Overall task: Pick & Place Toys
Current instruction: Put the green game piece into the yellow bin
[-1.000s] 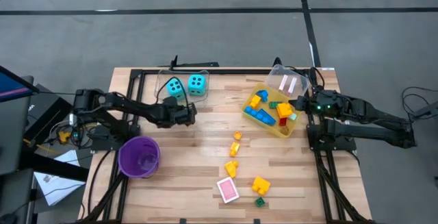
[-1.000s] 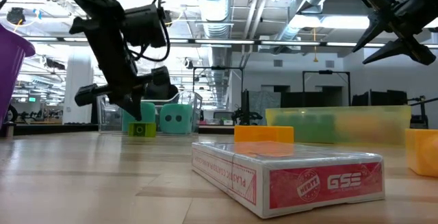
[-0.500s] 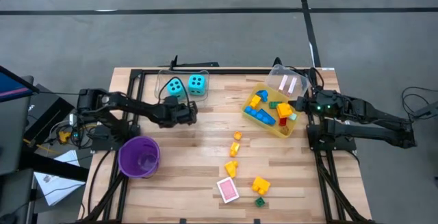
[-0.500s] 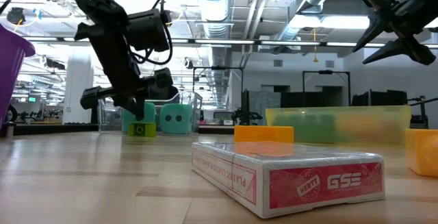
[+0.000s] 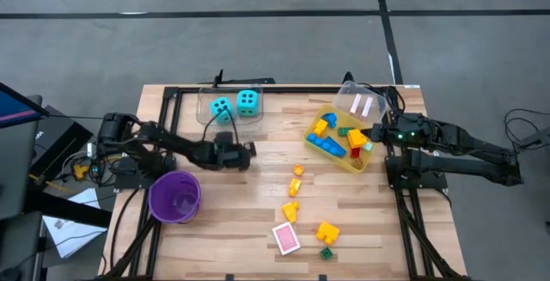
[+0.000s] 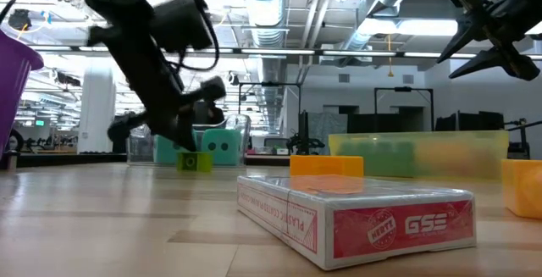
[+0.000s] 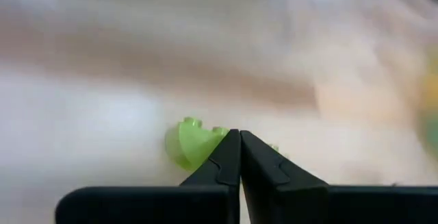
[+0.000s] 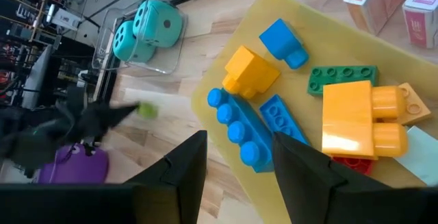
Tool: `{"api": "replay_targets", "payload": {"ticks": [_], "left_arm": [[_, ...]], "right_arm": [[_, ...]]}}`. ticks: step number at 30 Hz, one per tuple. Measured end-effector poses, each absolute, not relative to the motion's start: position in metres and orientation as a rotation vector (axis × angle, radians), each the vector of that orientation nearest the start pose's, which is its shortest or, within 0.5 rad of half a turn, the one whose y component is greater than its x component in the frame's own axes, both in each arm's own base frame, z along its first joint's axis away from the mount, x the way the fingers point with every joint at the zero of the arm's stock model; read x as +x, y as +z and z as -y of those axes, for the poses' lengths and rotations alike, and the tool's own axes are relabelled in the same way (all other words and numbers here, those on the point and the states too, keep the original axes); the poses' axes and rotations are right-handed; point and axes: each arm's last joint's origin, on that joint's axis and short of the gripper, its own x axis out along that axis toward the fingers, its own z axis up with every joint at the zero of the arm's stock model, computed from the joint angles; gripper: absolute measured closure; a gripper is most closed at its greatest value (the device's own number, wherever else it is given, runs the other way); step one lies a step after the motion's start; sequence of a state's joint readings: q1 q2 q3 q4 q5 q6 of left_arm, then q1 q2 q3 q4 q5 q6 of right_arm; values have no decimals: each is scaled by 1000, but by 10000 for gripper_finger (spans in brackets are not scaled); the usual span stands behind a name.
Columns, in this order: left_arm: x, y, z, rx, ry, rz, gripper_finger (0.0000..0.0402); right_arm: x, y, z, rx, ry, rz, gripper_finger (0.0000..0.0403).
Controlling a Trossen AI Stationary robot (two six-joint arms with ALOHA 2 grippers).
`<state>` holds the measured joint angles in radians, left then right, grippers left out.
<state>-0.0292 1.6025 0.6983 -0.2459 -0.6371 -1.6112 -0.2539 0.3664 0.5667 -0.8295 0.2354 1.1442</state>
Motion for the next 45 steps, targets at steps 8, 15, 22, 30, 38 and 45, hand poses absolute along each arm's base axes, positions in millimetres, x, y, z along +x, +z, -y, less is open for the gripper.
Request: {"api": "replay_targets", "payload": {"ticks": [8,15,22,30,38,45], "left_arm": [[249,187,42,-1114,970,-361,401],[232,242,45,-735,632,-350,400],[235,269,44,-300,229,-397,334],[275,275,49,-75,207,-530,169],[299,222,27,-496,646,-970,82],[308,178,24,-661,775,-1082,104]], "right_arm": [[75,250,27,1084,-786,-285,246],[75,250,27,1077,-801,-272,246],[75,250,27,1077,-802,-272,246],[75,250,27,1106,-810,-263,246],[75,249,27,1108,-812,-265,246],[75,249,27,1106,-812,-266,246]]}}
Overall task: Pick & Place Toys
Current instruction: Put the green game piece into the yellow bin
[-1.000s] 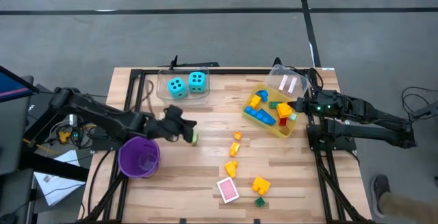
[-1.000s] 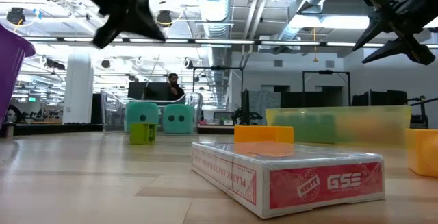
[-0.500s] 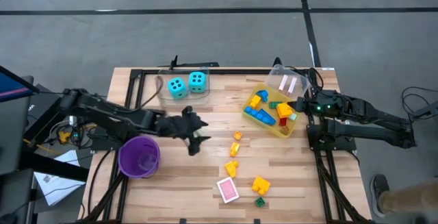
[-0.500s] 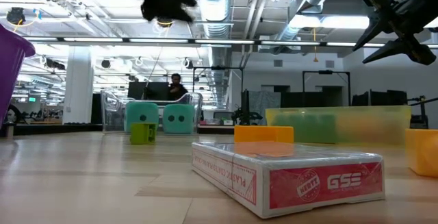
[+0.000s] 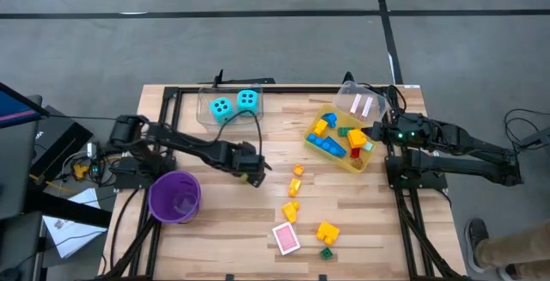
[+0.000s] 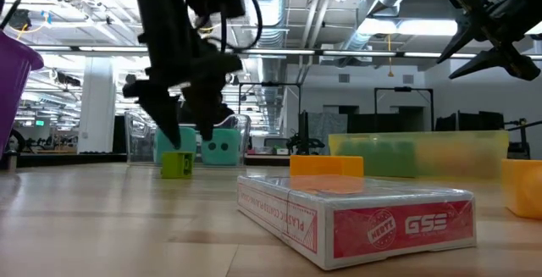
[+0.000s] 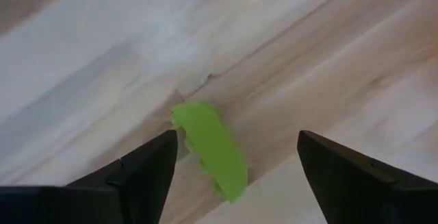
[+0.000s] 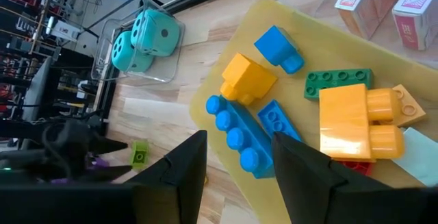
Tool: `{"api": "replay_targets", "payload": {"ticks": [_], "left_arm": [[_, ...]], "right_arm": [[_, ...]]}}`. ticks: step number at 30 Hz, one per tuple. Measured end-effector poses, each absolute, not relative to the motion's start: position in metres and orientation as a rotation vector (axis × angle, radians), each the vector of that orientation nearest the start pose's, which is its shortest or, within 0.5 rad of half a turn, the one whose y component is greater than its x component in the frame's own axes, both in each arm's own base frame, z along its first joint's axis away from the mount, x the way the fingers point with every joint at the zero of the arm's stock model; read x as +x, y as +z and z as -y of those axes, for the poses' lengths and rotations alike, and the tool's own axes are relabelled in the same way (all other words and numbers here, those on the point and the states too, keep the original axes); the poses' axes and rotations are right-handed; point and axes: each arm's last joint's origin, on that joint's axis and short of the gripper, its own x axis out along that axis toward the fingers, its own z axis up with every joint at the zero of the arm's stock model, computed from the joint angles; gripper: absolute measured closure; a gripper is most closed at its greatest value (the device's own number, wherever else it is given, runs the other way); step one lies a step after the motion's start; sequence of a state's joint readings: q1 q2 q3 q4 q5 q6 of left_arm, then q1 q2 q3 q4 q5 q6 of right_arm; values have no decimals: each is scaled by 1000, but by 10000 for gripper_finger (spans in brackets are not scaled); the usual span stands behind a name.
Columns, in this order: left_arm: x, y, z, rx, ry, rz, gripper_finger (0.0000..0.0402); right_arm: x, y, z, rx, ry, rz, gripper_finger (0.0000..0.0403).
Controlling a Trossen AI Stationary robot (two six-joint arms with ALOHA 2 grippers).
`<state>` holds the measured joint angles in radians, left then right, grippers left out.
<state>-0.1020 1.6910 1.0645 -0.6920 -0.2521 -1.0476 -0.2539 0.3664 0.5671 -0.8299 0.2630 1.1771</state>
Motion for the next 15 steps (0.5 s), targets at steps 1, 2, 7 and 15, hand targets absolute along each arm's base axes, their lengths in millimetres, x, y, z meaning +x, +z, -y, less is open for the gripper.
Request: {"api": "replay_targets", "payload": {"ticks": [1,2,7,15], "left_arm": [[310,173,25,-663,780,-1095,107],[311,169,25,-664,783,-1108,110],[314,153,26,-648,803,-1165,124],[313,153,25,-639,804,-1171,196]], "right_arm": [[75,249,27,1105,-812,-267,246],[75,249,27,1104,-812,-267,246],[75,249,27,1100,-812,-269,246],[74,249,27,1096,-815,-277,246]]}}
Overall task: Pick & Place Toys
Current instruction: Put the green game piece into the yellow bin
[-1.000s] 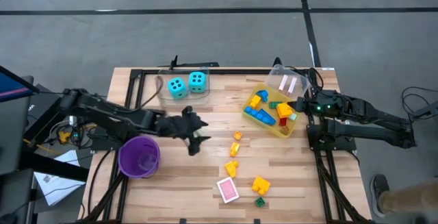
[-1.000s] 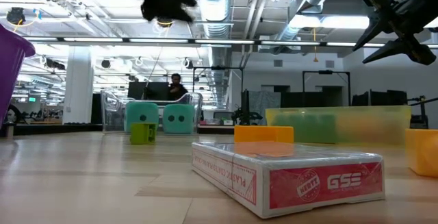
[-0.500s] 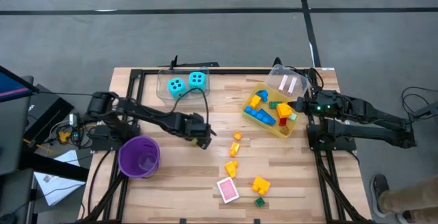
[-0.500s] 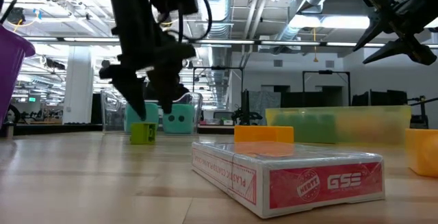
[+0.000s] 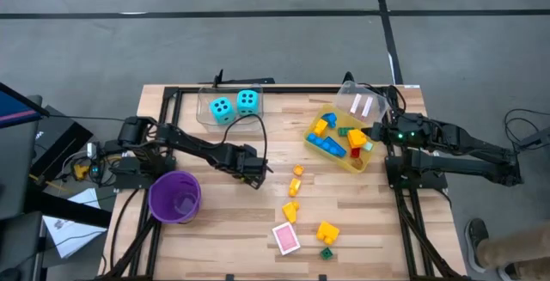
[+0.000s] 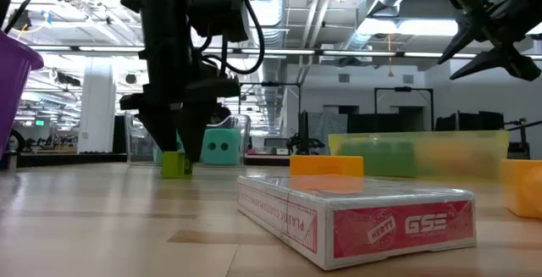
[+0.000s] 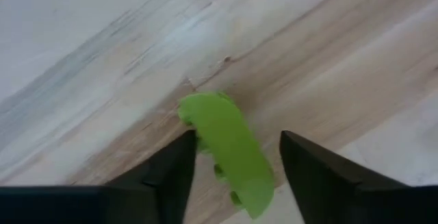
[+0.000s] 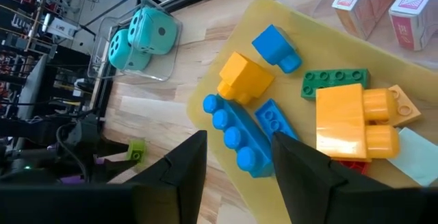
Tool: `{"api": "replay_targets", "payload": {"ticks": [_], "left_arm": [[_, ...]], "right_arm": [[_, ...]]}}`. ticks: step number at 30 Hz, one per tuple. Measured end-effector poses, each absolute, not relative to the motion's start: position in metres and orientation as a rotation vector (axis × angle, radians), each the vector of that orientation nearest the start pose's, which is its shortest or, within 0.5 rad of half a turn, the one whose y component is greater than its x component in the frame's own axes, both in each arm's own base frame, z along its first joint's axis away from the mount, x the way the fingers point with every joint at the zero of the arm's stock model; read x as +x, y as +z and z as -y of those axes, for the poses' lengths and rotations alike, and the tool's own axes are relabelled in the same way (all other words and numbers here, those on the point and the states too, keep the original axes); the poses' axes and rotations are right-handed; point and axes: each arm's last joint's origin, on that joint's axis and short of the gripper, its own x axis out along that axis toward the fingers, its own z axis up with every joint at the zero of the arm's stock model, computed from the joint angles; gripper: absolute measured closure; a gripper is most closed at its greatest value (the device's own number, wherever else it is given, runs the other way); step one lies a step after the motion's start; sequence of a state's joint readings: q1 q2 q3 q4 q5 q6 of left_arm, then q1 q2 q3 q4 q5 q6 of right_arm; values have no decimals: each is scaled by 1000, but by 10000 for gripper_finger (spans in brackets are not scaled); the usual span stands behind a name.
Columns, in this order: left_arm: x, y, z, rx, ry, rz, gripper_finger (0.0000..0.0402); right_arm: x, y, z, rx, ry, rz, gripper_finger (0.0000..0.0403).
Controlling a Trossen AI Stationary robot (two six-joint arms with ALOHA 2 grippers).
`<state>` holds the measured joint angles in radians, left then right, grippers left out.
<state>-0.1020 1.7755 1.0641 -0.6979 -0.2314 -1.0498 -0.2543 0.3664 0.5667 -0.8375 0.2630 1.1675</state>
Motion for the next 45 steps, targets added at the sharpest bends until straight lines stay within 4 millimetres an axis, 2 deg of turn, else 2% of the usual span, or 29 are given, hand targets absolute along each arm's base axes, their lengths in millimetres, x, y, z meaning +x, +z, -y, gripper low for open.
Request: {"api": "replay_targets", "payload": {"ticks": [2,5,10,12,16,21,24,26,30,33,36,39,45], "left_arm": [[313,153,26,-632,782,-1182,237],[315,153,26,-636,731,-1200,319],[323,158,27,-632,630,-1133,325],[329,167,25,-657,555,-1063,325],[347,204,27,-666,313,-783,325],[357,266,29,-504,40,-335,325],[355,289,26,-414,-4,-168,325],[353,297,21,-392,16,-118,325],[353,298,7,-389,114,-88,325],[353,298,1,-392,147,-81,325],[353,298,-2,-392,152,-80,325],[353,298,-2,-392,154,-79,325],[353,299,-2,-392,152,-75,322]], "right_arm": [[74,249,27,1087,-812,-280,246],[74,249,27,1082,-811,-282,246],[74,249,27,1082,-811,-282,246],[74,249,27,1082,-810,-281,246],[76,250,26,1076,-786,-277,246],[81,257,24,1015,-694,-248,246],[87,268,22,941,-584,-171,246],[92,278,20,885,-485,-98,246],[105,300,15,779,-293,48,246],[116,307,11,748,-204,84,246],[129,305,7,748,-172,58,246],[151,302,2,749,-141,35,242],[196,294,0,754,-109,88,206]]}}
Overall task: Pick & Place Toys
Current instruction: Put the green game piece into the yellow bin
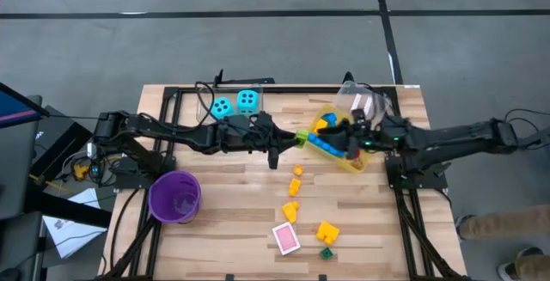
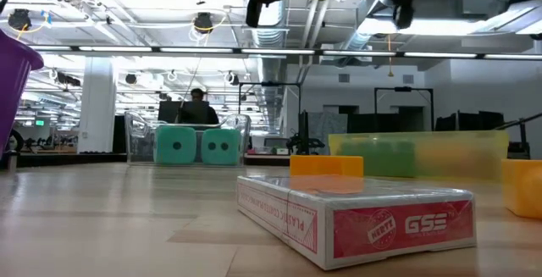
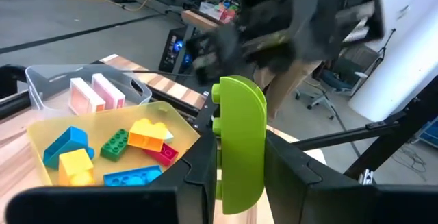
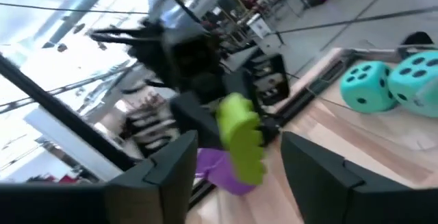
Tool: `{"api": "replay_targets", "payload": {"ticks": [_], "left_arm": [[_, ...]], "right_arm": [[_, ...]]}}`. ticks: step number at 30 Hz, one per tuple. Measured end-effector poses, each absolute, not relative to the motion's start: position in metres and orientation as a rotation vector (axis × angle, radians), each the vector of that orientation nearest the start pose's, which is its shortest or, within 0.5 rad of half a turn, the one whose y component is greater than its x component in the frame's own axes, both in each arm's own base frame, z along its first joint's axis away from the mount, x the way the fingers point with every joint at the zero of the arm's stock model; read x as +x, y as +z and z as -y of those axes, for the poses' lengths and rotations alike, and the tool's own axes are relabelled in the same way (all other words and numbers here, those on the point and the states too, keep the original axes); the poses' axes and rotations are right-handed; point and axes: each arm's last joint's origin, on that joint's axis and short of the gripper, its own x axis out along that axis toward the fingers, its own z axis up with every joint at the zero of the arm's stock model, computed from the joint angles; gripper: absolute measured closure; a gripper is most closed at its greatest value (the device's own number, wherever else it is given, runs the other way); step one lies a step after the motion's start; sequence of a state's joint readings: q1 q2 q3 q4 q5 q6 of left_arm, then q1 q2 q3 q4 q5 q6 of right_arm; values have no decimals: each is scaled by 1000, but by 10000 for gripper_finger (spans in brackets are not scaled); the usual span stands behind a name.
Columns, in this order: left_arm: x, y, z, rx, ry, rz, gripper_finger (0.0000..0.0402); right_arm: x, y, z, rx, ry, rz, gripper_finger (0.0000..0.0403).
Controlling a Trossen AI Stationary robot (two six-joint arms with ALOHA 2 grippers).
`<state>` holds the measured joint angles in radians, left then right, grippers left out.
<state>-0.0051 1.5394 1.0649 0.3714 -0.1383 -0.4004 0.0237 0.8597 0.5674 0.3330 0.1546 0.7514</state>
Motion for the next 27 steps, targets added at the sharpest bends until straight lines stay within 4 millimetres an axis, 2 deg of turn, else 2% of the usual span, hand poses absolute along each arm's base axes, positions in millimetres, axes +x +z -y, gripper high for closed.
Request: {"api": "replay_targets", "payload": {"ticks": [5,9,15,19,27], "left_arm": [[353,300,-2,-416,147,-67,323],[353,300,-2,-423,147,-67,322],[353,300,-2,-424,148,-67,322],[353,299,-2,-424,148,-71,322],[353,298,-2,-449,148,-70,321]], "right_arm": [[223,280,6,783,-134,33,159],[240,288,9,772,-70,9,136],[265,303,12,692,-14,-5,131],[279,305,12,678,25,-31,131],[284,304,11,679,48,-49,131]]}}
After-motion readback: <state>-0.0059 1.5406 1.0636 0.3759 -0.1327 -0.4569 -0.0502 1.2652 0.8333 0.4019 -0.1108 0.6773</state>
